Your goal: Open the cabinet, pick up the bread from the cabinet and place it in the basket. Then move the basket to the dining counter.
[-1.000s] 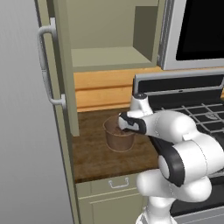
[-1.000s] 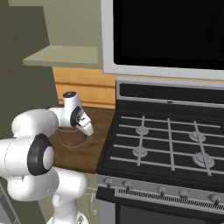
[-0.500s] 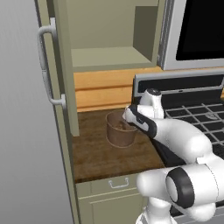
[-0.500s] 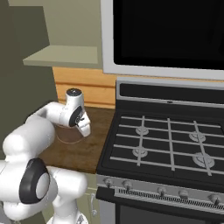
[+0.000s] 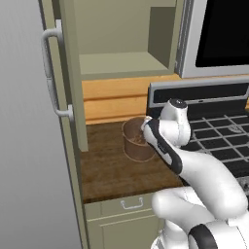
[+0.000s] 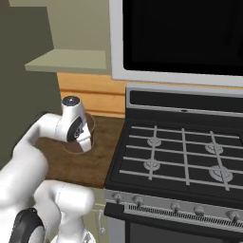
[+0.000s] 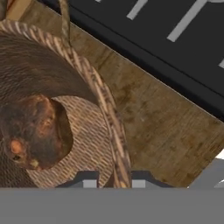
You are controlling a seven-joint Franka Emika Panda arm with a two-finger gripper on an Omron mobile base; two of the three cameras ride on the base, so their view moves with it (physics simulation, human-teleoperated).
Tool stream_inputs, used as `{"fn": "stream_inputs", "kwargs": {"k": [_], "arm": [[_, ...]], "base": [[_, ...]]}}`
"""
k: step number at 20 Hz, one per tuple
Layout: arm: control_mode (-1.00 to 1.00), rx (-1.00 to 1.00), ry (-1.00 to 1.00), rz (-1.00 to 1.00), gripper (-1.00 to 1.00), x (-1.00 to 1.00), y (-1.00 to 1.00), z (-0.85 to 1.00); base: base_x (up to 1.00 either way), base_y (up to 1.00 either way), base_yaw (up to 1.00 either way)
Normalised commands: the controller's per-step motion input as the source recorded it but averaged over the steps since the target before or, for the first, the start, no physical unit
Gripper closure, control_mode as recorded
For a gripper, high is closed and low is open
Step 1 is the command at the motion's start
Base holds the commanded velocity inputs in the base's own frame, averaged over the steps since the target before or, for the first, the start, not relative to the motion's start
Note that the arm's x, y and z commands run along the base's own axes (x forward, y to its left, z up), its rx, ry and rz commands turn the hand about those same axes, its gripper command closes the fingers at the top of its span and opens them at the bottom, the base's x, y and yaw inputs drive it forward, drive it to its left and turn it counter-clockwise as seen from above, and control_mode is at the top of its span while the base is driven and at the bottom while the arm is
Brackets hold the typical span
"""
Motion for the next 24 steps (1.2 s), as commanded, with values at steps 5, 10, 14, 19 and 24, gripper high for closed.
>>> {"fn": "stream_inputs", "kwargs": {"k": [5,10,14,19,24], "arm": [[-1.0,0.0,0.0,-0.24,1.0,-0.55,-0.02,0.6],[-1.0,0.02,-0.01,-0.22,1.0,-0.58,-0.13,0.59],[-1.0,0.06,0.0,-0.2,1.0,-0.43,-0.19,0.31],[-1.0,0.02,-0.04,-0.09,1.0,-0.19,0.0,0.12],[-1.0,0.0,0.0,0.0,1.0,0.0,0.0,0.0]], "base": [[0.0,0.0,0.0],[0.0,0.0,0.0],[0.0,0.0,0.0],[0.0,0.0,0.0],[0.0,0.0,0.0]]}}
